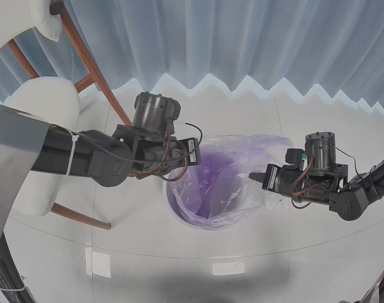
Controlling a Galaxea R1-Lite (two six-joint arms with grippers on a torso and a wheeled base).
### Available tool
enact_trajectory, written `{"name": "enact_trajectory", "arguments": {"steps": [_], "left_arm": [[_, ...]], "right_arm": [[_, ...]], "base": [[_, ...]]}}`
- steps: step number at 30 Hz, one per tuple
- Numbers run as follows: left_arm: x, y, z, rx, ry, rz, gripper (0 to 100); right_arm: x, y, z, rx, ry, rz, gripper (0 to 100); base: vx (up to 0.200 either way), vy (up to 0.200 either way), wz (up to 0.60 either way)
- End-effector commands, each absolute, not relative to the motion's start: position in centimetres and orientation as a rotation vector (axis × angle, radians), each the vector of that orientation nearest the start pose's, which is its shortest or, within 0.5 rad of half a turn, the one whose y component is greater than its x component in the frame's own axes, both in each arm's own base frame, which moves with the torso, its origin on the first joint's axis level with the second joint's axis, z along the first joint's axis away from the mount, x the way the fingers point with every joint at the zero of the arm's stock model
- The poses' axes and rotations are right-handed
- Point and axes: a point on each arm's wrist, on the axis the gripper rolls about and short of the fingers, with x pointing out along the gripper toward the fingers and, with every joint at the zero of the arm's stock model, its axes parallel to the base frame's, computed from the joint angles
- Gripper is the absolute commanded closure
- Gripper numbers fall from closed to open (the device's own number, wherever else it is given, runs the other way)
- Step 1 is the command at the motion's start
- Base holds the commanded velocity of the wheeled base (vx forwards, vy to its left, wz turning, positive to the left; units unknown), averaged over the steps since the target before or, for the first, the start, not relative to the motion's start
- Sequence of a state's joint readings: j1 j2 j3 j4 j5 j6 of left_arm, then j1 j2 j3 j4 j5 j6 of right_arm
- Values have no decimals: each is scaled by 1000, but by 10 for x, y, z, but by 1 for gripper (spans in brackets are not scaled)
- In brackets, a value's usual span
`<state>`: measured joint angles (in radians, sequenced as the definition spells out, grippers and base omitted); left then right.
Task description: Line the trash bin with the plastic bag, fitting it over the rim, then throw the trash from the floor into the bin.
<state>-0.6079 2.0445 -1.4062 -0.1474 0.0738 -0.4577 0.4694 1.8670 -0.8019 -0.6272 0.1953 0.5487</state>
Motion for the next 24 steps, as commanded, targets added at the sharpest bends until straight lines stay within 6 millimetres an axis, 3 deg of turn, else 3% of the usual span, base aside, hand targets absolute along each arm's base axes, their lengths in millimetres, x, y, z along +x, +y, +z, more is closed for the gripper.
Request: {"name": "enact_trajectory", "arguments": {"steps": [1,5,12,16,20,24], "left_arm": [[337,-200,170,-203,582,-302,100],[337,-162,156,-81,607,-201,100],[342,-129,161,-86,588,-78,100],[341,-132,162,-94,585,-87,100],[346,-146,167,-100,564,-121,100],[366,-155,164,-127,547,-121,100]], "right_arm": [[275,111,125,438,602,397,100],[262,82,115,455,648,350,100],[268,68,110,445,646,312,100],[276,71,105,430,657,319,100],[296,77,115,423,605,338,100],[324,82,122,428,552,349,100]], "base": [[0,0,0],[0,0,0],[0,0,0],[0,0,0],[0,0,0],[0,0,0]]}}
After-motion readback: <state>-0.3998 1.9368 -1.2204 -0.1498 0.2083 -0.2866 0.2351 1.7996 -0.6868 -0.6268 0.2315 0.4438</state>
